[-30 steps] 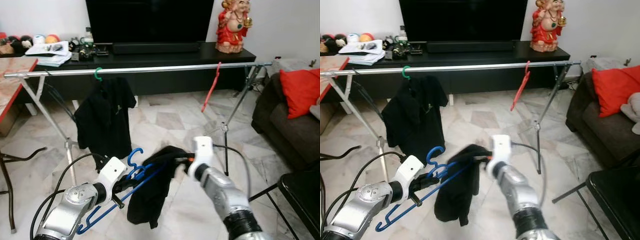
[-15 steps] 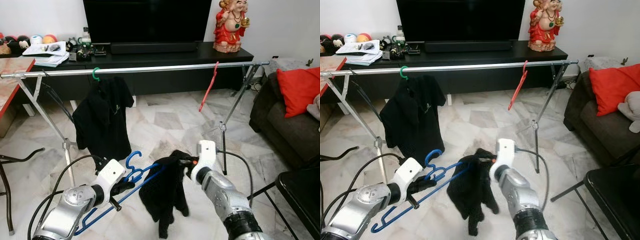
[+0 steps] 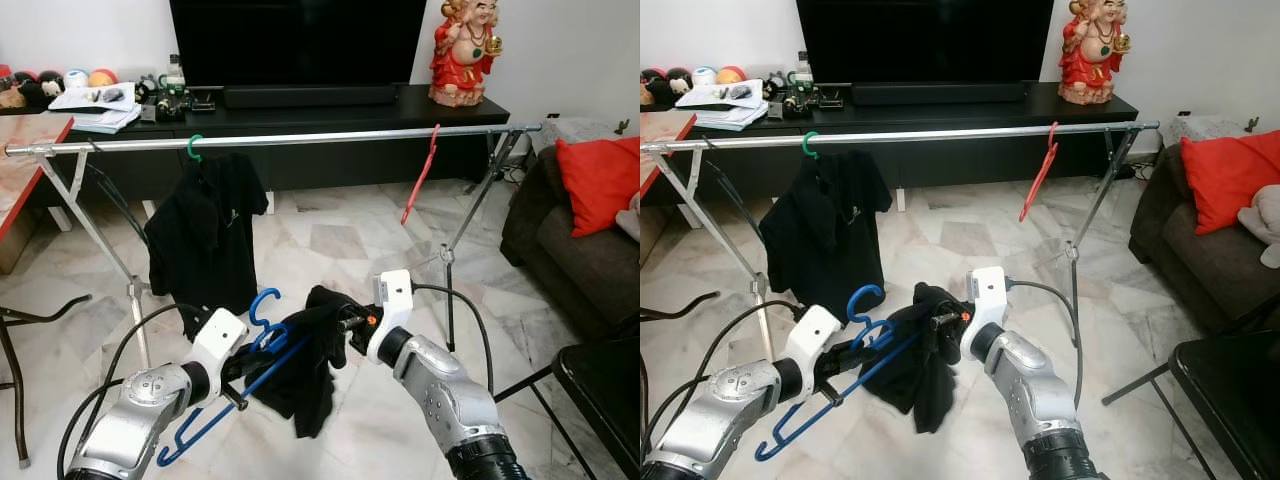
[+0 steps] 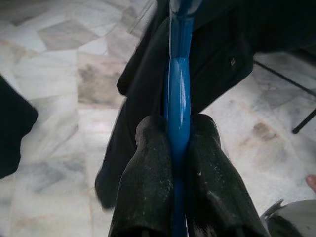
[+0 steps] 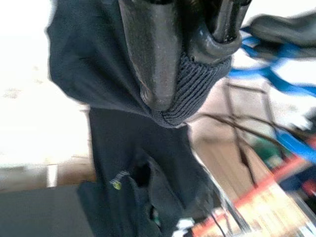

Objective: Hang hanger

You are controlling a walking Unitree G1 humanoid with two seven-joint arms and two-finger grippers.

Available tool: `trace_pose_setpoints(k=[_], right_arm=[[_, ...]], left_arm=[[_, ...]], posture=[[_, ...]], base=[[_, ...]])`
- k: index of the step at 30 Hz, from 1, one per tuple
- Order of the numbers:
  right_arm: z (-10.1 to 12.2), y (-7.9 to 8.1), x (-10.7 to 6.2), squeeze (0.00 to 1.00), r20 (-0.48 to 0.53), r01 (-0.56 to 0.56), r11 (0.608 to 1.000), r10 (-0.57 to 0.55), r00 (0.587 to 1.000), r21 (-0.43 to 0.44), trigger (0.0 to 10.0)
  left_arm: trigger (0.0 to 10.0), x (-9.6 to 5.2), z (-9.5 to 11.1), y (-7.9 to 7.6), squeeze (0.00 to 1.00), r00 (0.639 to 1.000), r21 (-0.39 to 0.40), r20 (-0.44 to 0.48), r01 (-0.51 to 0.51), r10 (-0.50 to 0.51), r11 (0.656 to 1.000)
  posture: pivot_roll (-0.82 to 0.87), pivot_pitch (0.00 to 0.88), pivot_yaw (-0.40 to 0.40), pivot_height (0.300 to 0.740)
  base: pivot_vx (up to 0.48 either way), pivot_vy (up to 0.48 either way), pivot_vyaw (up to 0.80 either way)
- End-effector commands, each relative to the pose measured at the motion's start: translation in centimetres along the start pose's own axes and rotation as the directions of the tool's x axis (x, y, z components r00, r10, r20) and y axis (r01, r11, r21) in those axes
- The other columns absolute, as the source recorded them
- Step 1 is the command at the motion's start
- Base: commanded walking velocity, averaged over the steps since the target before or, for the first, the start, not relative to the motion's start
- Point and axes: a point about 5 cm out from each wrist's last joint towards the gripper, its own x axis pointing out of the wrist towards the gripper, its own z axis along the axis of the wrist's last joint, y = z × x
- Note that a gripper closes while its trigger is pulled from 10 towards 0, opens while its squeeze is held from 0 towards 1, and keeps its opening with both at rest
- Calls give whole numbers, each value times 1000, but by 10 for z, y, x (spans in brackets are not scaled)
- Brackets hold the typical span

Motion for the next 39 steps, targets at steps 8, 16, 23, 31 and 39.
trace_pose_setpoints(k=[8,16,23,31,39], right_arm=[[33,16,-5,0,117,-174,969,196,974,-177,10000],[25,32,-16,0,76,-363,889,397,915,-280,10000],[20,20,-18,0,31,-314,898,339,940,-308,10000],[28,-10,-14,0,73,-42,914,78,994,-403,10000],[32,16,-16,0,57,-301,848,360,931,-436,10000]], left_arm=[[10000,-2,9,1,0,999,-1,42,13,-13,1000],[10000,1,11,-3,0,998,-14,53,37,-36,999],[10000,2,15,-1,0,996,-35,91,-2,5,999],[10000,1,15,-1,0,995,-56,103,3,3,998],[10000,0,16,-3,0,994,-69,112,18,-10,997]], posture=[[157,36,-59,740],[149,33,-55,740],[144,35,-55,740],[141,44,-55,740],[143,49,-60,740]], base=[[0,0,0],[0,0,0],[0,0,0],[0,0,0],[0,0,0]])
